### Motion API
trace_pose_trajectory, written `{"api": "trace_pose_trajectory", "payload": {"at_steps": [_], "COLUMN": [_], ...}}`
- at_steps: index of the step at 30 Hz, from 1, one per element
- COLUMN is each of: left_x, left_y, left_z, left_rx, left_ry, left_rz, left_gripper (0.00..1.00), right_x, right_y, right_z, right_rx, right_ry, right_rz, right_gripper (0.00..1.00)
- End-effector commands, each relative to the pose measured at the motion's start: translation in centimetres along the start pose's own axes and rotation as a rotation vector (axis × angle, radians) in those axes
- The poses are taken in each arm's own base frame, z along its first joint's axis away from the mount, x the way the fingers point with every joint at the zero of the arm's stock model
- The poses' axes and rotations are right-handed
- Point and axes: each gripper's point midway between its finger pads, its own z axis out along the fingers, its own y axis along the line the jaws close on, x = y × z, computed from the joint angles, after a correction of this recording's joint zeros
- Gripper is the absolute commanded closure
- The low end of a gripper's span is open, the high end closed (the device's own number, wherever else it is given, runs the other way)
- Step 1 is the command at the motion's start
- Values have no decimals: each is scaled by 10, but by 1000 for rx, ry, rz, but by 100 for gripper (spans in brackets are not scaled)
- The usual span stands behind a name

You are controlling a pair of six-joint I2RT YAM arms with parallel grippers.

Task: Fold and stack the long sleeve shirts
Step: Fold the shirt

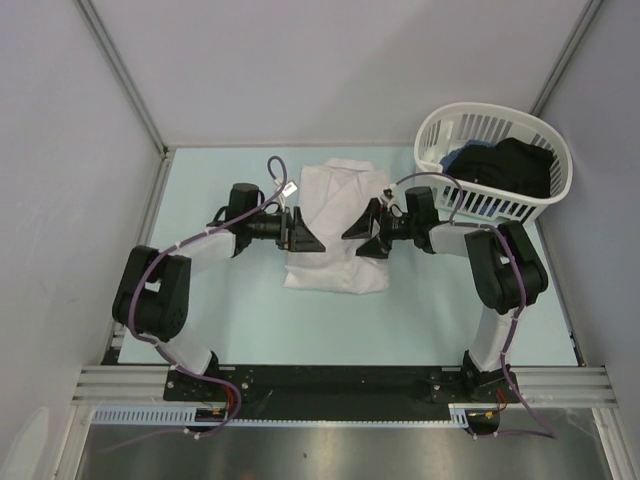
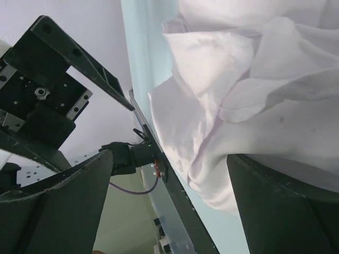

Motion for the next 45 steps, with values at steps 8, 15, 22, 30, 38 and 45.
{"api": "trace_pose_trajectory", "payload": {"at_steps": [8,15,22,30,38,45], "left_x": [-21,2,21,34,56,75], "left_y": [-2,18,9,15,25,49], "left_z": [-19,-14,-1,0,10,16], "left_rx": [-74,-124,-93,-121,-126,-182], "left_ry": [-67,-19,34,62,139,195], "left_rz": [63,-2,13,3,58,35], "left_gripper": [1,17,32,33,32,33], "right_x": [-3,7,-22,12,16,-9], "right_y": [22,3,74,27,-2,-18], "right_z": [-24,-54,-15,16,26,45], "right_rx": [116,221,-1,114,191,181], "right_ry": [49,113,-9,66,63,-11], "right_rz": [-105,-77,-106,-7,-21,-49], "right_gripper": [6,19,28,23,18,16]}}
